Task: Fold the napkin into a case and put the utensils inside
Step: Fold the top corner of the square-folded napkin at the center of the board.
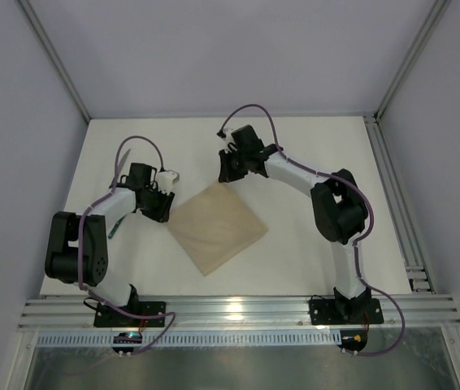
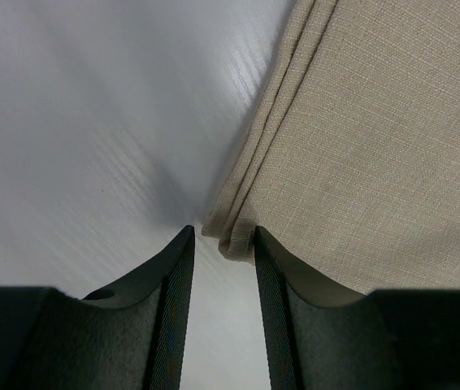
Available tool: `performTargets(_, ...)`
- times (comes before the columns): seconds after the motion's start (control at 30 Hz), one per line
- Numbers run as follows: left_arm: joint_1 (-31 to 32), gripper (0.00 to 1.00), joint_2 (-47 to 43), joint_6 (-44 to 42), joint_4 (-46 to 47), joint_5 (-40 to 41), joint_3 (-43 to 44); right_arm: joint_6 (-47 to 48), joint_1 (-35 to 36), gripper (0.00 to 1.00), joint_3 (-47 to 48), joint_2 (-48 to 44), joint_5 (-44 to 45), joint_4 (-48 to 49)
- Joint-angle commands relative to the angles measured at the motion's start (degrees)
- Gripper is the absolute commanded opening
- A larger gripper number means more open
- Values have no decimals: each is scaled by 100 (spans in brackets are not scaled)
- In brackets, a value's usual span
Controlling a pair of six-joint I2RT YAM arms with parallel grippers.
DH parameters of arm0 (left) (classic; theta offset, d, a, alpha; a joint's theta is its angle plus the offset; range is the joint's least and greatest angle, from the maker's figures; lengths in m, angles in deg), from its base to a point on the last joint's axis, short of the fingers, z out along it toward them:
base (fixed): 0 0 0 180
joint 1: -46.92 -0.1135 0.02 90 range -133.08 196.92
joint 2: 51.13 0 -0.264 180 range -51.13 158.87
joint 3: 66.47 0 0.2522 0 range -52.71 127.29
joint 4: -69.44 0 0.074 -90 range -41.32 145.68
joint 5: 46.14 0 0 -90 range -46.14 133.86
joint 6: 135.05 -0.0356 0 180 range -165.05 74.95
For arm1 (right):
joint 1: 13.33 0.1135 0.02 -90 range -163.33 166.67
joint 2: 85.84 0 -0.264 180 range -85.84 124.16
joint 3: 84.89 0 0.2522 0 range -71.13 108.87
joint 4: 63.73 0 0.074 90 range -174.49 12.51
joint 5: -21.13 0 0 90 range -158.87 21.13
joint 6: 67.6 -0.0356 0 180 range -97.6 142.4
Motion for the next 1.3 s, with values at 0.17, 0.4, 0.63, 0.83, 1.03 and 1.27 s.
performTargets(0.17, -46, 38, -357, -122, 144, -29, -63, -78, 651, 4, -877, -956, -81, 377)
performTargets(0.4, -186, 39, -454, -131, 118, -46, -71, -490, 1539, 4, -2098, -1712, -98, 728)
performTargets(0.63, -230, 39, -454, -175, 56, -29, -98, -798, 2286, 4, -2539, -1845, -19, 641)
performTargets(0.83, -230, 38, -463, -175, 82, 33, -133, -878, 2550, 4, -2689, -1757, -116, 623)
performTargets(1.03, -230, 38, -454, -201, 100, 138, -124, -737, 2752, 4, -2645, -1687, -203, 360)
performTargets(1.27, -230, 38, -410, -219, 170, 182, -124, -606, 2796, 4, -2900, -1757, -212, 333)
